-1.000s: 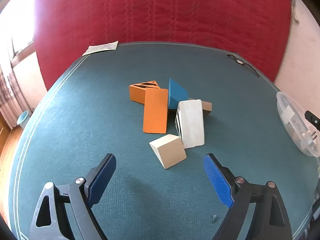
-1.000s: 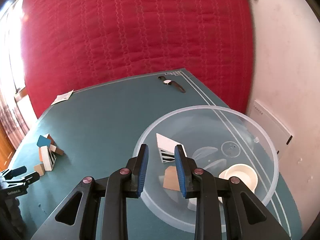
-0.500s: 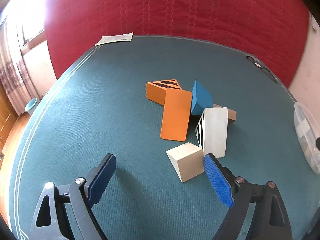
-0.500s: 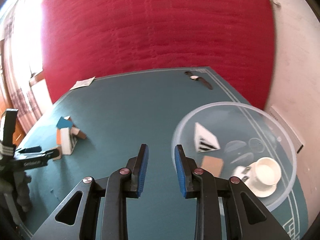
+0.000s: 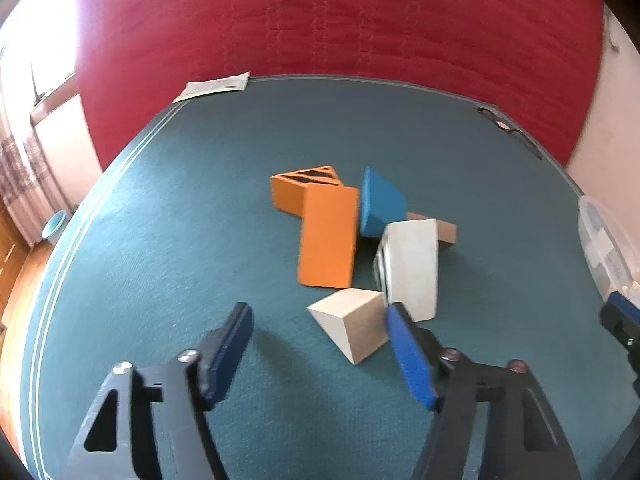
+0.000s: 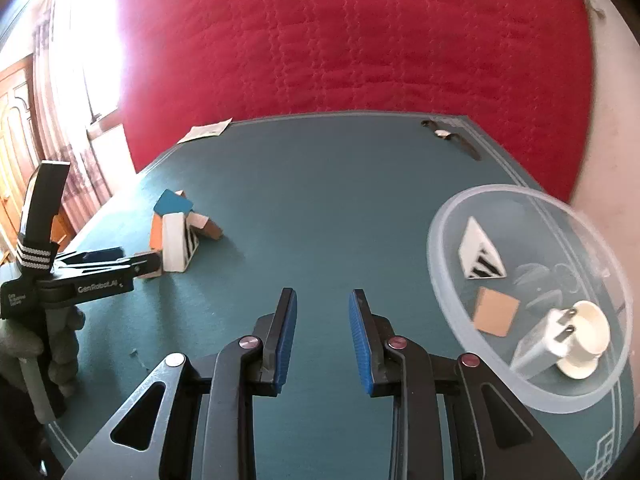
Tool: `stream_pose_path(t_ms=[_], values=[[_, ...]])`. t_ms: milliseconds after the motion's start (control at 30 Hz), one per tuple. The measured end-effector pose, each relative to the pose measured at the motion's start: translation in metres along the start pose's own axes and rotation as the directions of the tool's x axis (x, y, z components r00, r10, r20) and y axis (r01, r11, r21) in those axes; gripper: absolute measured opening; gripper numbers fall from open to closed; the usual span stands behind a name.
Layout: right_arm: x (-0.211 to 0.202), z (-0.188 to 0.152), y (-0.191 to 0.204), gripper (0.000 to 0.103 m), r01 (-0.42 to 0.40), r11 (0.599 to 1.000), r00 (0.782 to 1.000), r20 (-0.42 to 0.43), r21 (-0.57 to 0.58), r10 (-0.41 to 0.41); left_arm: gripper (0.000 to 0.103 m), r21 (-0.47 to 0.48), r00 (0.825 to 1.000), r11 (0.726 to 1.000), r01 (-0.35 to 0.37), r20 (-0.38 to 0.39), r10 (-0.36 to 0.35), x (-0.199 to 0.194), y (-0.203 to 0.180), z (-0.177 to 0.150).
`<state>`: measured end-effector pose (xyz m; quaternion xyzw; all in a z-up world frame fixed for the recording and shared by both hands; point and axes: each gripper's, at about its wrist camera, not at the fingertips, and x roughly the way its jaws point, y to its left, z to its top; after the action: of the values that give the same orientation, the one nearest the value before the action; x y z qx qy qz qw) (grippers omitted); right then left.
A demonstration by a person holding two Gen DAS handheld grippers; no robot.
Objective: Organize rigid objects
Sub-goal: 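Move the right gripper back to the block pile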
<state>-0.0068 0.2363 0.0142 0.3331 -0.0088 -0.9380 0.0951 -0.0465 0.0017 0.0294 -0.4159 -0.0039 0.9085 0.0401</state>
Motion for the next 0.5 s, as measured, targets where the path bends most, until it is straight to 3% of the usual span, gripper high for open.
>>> stream_pose_path(t_ms=[200, 433, 500], values=[[0.013, 0.002, 0.013, 0.028, -0.035, 0.999, 0.999, -0.039, -0.006, 0.034, 0.051, 0.035, 0.999, 0.998, 0.047, -0.002, -0.047, 0.002, -0.005, 0.003], [0.027, 0.007, 0.029, 0.028, -0.078, 0.997, 0.994, -0.077, -0.008, 0.077, 0.052, 0.017, 0.999, 0.999, 0.046, -0.006, -0.046, -0.001, 0.015, 0.002], [0.031, 0.01, 0.034, 0.028, -0.094, 0.995, 0.992, -0.085, -0.01, 0.093, 0.057, 0.014, 0.999, 0.999, 0.036, -0.005, -0.036, -0.001, 0.022, 0.001]])
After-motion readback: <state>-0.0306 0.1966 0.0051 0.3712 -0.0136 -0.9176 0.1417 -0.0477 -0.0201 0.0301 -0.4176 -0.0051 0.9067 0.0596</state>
